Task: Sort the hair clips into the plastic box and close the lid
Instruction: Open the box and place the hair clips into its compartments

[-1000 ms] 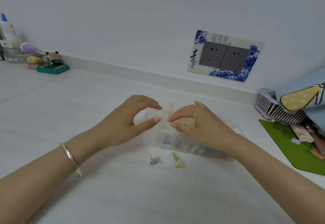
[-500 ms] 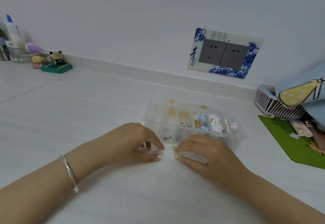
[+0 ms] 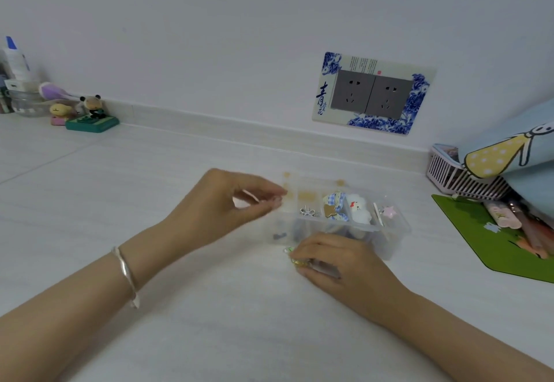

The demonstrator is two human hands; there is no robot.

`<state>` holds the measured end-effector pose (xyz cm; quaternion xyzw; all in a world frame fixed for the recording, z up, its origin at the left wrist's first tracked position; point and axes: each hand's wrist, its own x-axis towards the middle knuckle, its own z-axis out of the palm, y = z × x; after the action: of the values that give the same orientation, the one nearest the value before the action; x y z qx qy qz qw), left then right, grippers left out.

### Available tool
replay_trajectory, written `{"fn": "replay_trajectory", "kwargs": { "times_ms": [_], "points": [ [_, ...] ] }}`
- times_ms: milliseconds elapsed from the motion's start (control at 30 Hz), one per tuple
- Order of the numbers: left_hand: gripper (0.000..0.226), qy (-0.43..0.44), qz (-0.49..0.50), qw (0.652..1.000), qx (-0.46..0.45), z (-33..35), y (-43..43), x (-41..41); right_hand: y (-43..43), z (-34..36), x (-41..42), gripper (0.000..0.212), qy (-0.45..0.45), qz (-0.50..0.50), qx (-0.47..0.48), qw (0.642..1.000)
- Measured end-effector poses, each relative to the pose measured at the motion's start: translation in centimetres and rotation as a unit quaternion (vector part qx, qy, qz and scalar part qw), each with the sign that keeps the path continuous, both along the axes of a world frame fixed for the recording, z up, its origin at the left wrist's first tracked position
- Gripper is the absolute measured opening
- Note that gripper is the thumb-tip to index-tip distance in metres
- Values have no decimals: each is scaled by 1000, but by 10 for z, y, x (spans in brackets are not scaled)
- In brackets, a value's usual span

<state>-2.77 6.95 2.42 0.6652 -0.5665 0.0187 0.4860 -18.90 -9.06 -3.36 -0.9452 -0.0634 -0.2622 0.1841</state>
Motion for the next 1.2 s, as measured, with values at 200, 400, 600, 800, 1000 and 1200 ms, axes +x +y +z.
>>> {"fn": "replay_trajectory", "kwargs": {
  "times_ms": [200, 400, 600, 800, 1000, 1200],
  "points": [
    [9, 44, 36, 998, 16, 5, -28, 21, 1, 0, 1, 9, -8, -7, 10, 1000],
    [8, 26, 47, 996, 77, -3, -38, 28, 1, 0, -1, 9, -11, -10, 16, 1000],
    [5, 21, 10, 992, 128, -3, -41, 25, 2, 2, -2, 11, 17, -18, 67, 997],
    [24, 6, 15, 994, 108, -11, -34, 26, 5, 14, -9, 15, -12, -30, 142, 989],
    [67, 41, 17, 983, 180, -16, -14, 37, 1, 67, 18, 5, -77, -88, 217, 969],
    [81, 23, 15, 974, 224, -18, -10, 37, -7, 65, 56, 3, 82, -99, 159, 979]
  ]
}}
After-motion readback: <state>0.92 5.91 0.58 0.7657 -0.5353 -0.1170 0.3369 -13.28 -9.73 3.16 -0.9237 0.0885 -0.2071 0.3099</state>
